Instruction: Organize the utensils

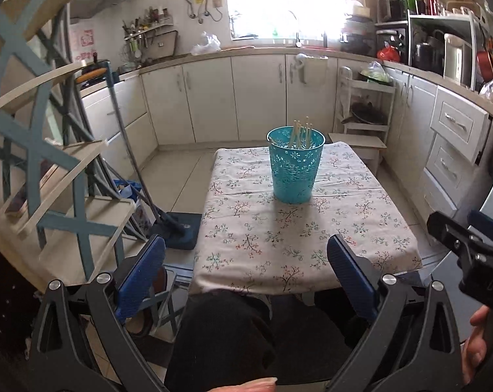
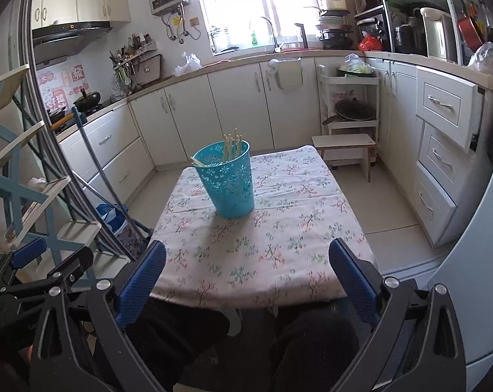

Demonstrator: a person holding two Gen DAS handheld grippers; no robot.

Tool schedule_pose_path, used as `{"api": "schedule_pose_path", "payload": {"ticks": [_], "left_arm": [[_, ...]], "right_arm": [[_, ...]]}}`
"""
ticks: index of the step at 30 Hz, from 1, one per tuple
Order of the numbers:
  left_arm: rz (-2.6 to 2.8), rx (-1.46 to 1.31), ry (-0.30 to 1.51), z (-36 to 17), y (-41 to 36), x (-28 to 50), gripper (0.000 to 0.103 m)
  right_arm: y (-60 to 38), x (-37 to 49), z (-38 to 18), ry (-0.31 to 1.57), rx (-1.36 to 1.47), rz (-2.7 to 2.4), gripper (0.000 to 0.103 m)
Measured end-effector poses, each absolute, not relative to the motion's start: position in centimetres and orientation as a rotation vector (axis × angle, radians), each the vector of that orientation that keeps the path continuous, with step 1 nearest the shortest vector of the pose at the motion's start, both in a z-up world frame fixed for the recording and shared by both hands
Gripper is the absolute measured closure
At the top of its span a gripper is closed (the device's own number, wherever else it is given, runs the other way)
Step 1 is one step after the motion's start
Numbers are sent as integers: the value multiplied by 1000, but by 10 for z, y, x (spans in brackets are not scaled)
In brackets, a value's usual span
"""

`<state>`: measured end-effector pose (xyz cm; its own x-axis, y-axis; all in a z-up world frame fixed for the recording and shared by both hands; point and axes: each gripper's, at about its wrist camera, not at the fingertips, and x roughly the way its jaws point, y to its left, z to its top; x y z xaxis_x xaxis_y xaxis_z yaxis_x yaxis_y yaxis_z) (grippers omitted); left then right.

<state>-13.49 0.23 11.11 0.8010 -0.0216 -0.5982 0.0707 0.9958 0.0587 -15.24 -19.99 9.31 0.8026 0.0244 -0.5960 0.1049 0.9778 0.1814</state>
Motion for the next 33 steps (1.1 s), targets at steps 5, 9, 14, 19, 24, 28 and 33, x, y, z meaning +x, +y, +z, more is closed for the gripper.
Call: {"api": "schedule_pose_path", "payload": {"ticks": [5,9,14,19,24,28,33], "left_arm": [[-32,60,601,122,12,-161,8],[-15,52,571,130,18,-178,8],[-14,59,578,129,22,-192,8],[-11,60,601,122,27,-195,8],[-6,61,596,122,29,-201,8],[-4,57,595,122,32,-201,8],[-4,52,598,121,34,-201,8]], "right_arm": [[-187,-184,92,660,225,-36,7],[-182,-211,86,663,286,-49,7],[-174,-241,79,635,345,-59,7],[-158,-255,86,598,287,-37,7],[-150,-263,90,570,256,-30,7],[-144,-266,92,557,236,-24,7],[-138,-268,94,545,213,-11,7]]}}
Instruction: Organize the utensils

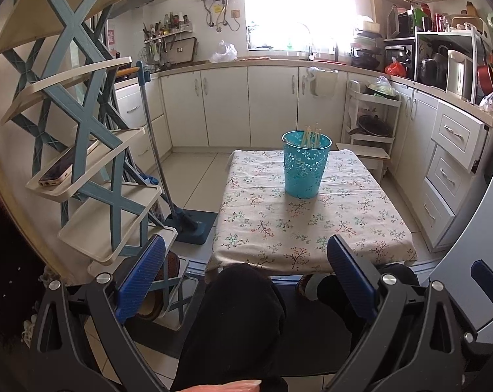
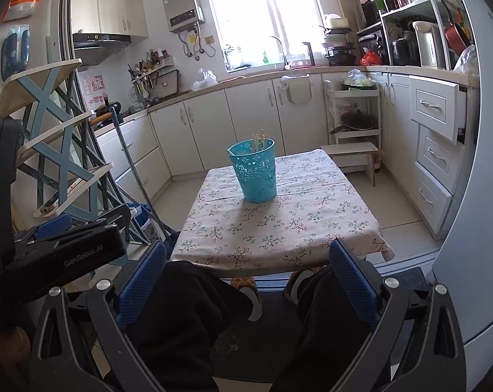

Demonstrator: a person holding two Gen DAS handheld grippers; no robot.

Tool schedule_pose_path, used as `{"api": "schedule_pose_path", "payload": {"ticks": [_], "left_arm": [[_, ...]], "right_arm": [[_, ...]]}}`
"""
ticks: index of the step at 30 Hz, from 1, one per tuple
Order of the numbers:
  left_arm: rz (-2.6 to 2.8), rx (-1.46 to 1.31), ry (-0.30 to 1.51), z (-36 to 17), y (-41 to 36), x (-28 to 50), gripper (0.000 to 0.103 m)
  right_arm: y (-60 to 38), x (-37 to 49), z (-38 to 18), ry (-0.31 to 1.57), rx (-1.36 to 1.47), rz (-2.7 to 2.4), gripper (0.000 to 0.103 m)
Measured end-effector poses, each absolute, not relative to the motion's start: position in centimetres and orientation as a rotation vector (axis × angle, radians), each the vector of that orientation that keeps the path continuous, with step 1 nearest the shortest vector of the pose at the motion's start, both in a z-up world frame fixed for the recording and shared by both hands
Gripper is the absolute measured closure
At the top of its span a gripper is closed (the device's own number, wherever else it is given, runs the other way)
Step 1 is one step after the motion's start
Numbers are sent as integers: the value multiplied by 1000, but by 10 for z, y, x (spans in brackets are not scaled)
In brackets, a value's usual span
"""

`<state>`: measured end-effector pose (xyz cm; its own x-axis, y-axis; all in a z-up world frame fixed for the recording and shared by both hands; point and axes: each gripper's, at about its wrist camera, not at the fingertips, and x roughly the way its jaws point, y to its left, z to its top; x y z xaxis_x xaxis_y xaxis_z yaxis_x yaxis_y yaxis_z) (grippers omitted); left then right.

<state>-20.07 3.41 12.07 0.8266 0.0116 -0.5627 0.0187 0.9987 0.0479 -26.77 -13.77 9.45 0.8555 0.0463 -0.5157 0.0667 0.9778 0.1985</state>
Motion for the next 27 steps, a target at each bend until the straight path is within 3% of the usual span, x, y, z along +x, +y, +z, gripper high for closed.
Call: {"api": "schedule_pose_path", "payload": {"ticks": [27], "left_arm": [[-4,42,594,118,39,-204,8]], "right_arm": [[-127,-270,88,573,170,16,7]]}}
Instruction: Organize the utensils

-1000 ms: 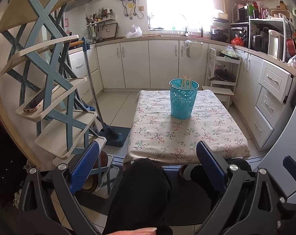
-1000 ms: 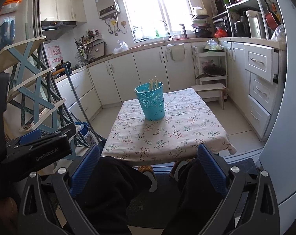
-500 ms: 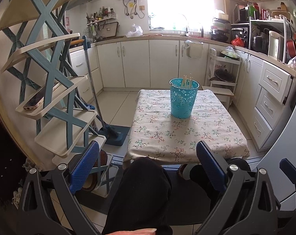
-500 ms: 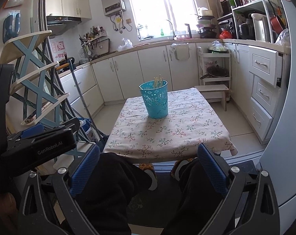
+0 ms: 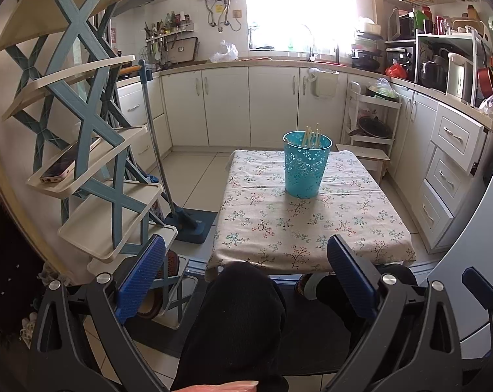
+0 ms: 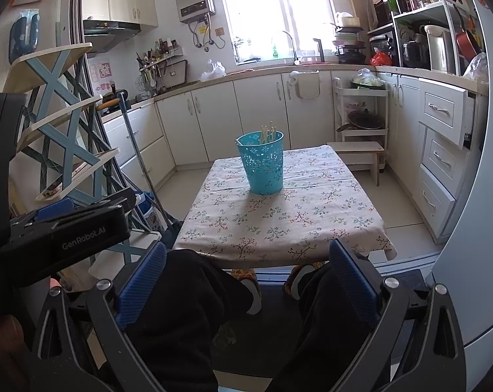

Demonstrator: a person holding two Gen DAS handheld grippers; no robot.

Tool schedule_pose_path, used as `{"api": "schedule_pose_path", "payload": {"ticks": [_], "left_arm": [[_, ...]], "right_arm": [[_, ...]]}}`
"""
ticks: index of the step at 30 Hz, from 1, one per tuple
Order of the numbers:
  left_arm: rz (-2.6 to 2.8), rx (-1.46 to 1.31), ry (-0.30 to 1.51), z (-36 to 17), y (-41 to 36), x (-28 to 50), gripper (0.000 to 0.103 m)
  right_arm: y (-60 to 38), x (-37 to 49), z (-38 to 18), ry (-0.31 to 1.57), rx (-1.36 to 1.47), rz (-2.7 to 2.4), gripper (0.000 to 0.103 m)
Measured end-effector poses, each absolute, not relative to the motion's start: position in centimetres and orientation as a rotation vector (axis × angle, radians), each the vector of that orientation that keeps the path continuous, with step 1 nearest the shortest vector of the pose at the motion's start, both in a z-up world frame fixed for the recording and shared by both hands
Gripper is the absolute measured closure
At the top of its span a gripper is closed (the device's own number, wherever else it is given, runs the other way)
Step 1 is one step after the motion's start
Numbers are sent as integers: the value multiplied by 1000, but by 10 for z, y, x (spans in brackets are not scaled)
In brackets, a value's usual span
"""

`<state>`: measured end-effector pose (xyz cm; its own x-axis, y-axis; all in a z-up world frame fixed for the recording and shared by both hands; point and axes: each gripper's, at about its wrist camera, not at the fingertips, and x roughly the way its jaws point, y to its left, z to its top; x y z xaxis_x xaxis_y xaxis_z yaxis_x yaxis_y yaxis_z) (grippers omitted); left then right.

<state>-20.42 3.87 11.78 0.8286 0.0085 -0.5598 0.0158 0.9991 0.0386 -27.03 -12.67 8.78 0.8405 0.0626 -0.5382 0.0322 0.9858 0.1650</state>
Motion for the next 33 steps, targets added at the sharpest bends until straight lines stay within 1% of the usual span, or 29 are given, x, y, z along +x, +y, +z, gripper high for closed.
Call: {"api": "schedule_pose_path", "payload": {"ticks": [11,17,23,33], "left_arm": [[-7,40,597,118,39,-204,8],[-46,0,636,112,44,-202,8],[-19,13,556,115,45,-211,8],[9,51,544,120,40,-210,8]], "right_arm": [[-125,-271,87,578,169,19,7],[-124,-268,84,589,167,24,7],[-131,-266,82,590,178,6,7],[-134,-266,80,591,173,12,7]]}}
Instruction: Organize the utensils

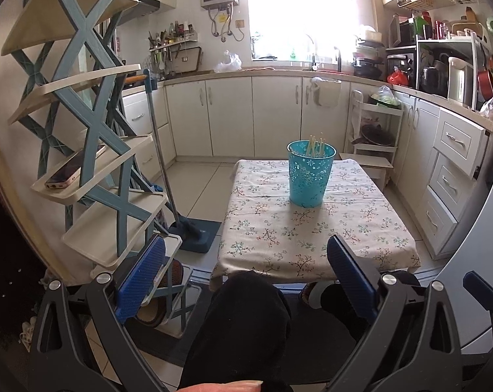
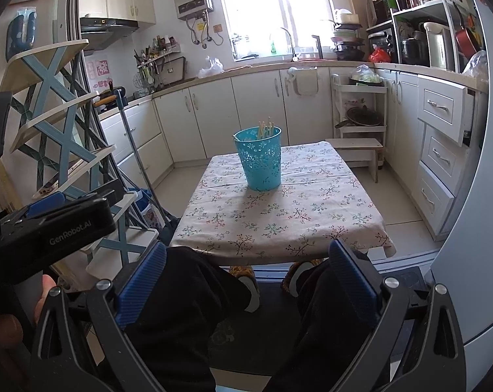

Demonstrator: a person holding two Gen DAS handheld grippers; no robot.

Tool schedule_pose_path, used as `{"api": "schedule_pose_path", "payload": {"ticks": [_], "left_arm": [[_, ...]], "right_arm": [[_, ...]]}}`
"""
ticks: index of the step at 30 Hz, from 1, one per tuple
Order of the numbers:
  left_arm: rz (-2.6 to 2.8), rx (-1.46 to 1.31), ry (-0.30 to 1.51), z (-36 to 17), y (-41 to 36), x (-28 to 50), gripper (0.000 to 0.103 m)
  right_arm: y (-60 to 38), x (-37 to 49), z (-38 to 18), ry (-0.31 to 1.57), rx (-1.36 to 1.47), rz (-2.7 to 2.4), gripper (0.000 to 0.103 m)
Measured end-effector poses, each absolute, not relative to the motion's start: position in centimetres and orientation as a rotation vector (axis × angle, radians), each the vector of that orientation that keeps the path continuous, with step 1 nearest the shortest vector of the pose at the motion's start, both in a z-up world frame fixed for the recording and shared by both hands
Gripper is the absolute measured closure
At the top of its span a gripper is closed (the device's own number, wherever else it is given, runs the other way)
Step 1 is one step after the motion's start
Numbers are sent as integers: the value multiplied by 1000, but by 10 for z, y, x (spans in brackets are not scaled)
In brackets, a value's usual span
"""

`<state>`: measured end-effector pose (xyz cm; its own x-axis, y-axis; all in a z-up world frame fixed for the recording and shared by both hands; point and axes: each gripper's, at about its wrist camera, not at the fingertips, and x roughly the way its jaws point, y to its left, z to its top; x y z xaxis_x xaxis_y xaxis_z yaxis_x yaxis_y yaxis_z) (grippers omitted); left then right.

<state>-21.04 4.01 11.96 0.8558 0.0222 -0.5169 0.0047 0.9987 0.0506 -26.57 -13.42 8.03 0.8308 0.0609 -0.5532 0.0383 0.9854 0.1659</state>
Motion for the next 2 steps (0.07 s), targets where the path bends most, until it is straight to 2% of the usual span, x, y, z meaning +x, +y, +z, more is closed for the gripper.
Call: {"api": "schedule_pose_path", "payload": {"ticks": [2], "left_arm": [[6,49,550,119,40,-210,8]], "right_arm": [[-135,-266,79,596,175,13,7]]}}
